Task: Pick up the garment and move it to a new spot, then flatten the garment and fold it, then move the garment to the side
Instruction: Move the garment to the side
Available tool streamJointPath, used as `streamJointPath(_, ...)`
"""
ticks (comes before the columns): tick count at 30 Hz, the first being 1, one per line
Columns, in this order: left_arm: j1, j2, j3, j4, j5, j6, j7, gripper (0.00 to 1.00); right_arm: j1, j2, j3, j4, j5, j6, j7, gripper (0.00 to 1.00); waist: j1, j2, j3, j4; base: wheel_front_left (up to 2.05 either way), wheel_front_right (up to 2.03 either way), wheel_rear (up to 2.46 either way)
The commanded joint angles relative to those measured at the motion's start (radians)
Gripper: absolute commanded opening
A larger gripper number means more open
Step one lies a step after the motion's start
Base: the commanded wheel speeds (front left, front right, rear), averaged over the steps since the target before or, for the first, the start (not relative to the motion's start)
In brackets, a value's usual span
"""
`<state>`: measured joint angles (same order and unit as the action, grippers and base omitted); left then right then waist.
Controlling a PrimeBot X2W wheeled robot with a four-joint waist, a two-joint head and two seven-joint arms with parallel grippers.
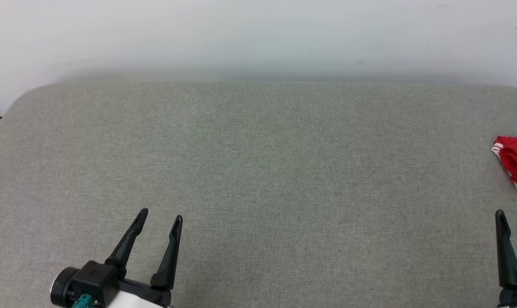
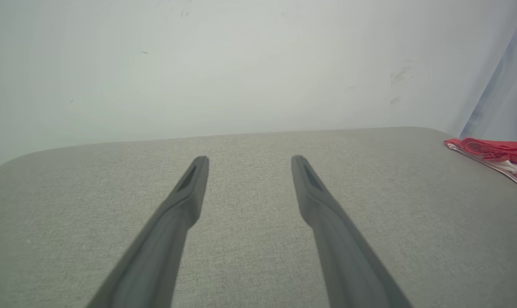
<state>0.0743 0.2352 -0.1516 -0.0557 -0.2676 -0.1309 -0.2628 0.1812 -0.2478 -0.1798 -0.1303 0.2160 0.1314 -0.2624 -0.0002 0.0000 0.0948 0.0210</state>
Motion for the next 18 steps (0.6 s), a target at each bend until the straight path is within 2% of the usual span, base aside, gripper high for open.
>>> streamJointPath(1, 0.013, -0.002, 0.004, -0.004, 0.001, 0.001, -0.002, 1.00, 0.021, 0.010, -0.003, -0.012, -0.002, -0.002, -0.003, 1.00, 0.0002, 0.0000, -0.009, 0.000, 0.00, 0.00, 0.00)
streamJointPath(8, 0.078, -0.015, 0.019, -0.033, -0.004, 0.001, -0.002, 1.00, 0.092, 0.052, -0.026, -0.092, -0.034, -0.002, -0.003, 1.00, 0.0002, 0.0000, -0.042, 0.001, 0.00, 0.00, 0.00)
streamJointPath(18, 0.155, -0.027, 0.070, -0.051, 0.013, 0.001, -0.002, 1.00, 0.150, 0.095, -0.038, -0.114, -0.054, -0.001, -0.002, 1.00, 0.0002, 0.0000, -0.065, 0.009, 0.00, 0.00, 0.00)
